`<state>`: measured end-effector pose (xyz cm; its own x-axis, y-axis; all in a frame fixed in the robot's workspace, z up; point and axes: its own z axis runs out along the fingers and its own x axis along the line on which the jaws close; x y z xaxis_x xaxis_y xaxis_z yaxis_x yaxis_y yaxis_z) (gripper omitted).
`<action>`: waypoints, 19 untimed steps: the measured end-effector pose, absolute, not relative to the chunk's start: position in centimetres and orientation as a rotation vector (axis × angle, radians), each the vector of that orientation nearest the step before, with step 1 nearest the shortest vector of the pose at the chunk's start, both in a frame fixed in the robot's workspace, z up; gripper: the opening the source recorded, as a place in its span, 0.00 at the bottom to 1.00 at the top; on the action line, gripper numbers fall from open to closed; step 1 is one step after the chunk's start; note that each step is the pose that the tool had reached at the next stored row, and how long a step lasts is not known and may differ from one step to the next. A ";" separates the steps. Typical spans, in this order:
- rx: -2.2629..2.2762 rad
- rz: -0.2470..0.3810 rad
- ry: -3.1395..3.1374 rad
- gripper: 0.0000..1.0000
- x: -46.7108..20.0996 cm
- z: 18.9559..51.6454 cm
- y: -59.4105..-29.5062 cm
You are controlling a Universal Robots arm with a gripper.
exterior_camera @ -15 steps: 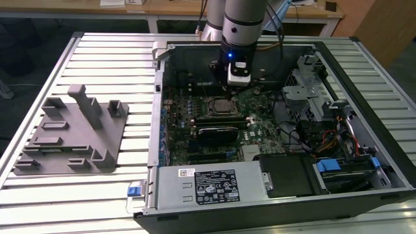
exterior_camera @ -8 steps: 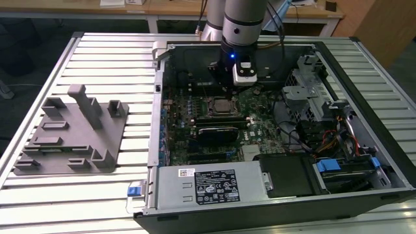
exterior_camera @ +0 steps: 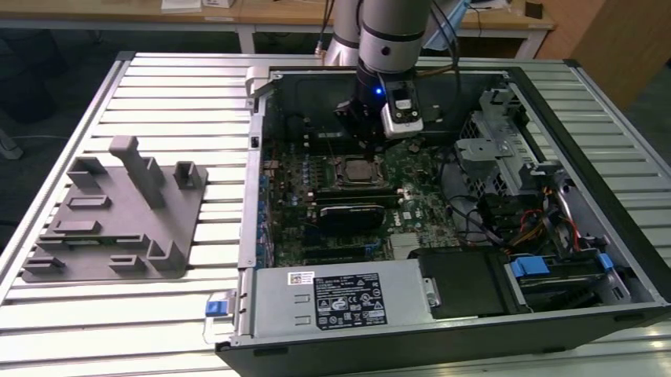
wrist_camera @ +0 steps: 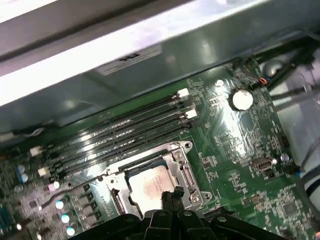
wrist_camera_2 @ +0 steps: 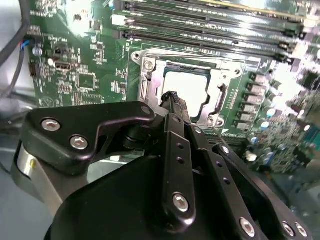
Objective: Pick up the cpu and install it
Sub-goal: 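Close the cpu cover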
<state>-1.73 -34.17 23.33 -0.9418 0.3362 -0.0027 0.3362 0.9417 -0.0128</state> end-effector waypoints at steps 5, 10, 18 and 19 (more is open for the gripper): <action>0.395 -0.020 3.116 0.11 -1.7 23.3 -34.2; 0.251 -0.020 3.130 0.11 -1.7 23.3 -34.2; 0.024 -0.020 3.139 0.11 -1.7 23.2 -34.2; 0.009 -0.020 3.139 0.11 -1.7 23.2 -34.2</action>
<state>-1.73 -34.17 23.21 -1.0000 0.0056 -0.0027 0.0056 0.9999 -0.0128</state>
